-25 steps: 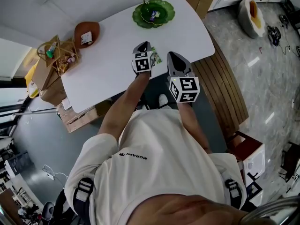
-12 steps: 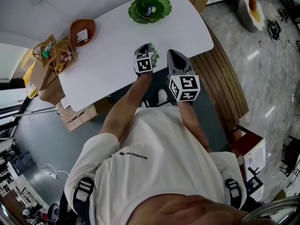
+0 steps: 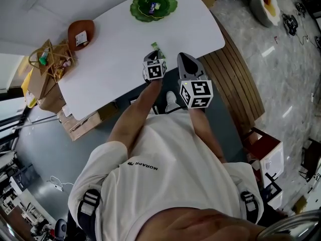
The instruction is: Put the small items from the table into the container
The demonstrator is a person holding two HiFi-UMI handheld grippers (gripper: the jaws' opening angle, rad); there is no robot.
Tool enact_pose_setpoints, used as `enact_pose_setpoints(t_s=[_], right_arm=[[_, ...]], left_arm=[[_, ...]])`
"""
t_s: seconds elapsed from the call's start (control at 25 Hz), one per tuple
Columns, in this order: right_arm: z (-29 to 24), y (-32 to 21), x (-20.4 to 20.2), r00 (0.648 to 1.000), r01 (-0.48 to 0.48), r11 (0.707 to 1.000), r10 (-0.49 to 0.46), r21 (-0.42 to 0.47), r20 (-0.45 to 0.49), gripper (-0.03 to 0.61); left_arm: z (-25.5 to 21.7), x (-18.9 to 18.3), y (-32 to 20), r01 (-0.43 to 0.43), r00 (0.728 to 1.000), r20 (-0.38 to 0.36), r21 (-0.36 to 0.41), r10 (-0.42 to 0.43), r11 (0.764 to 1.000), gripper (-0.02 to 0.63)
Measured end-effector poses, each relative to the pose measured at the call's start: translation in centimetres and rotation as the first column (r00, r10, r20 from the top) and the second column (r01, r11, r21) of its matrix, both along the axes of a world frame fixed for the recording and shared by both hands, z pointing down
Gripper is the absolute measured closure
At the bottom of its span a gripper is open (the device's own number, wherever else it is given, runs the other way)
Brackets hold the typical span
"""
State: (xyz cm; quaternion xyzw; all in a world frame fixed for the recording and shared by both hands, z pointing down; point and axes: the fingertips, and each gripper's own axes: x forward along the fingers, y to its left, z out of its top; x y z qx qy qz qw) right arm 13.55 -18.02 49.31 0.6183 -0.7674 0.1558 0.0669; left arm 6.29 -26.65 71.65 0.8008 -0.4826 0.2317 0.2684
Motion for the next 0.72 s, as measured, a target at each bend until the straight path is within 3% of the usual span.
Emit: enact_pose_setpoints(t_s=[0.24,0.44,0.56,0.72], right_arm=[[0.5,0.0,1.0,1.000,-0.015,1.000,0.015,-0.012,0.002,0.571],[0.8,-0.4,1.6,1.000,-0.020,1.000,0.020,-0.017,0.004,0.571],[0.9,-0.6,1.9,1.000,-0.023,1.000,0.023,-0.019,0.004,0.571],[1.0,-0.7,2.3,1.000,-0.029,0.999,0.029,-0.023,0.005,0.571]], left_arm=[[2.1,0.8,0.9,-0.032,0.999,0.037,-0.027,0.033,0.999,0.609],[3.3,1.1,1.2,0.011,1.000,0.013,-0.084,-0.010,0.996,0.606],[4.0,1.3,1.2,0.032,0.999,-0.001,-0.111,-0.032,0.993,0.532],[4.9,1.4,1.4,0.042,0.999,0.020,-0.138,-0.040,0.990,0.509]])
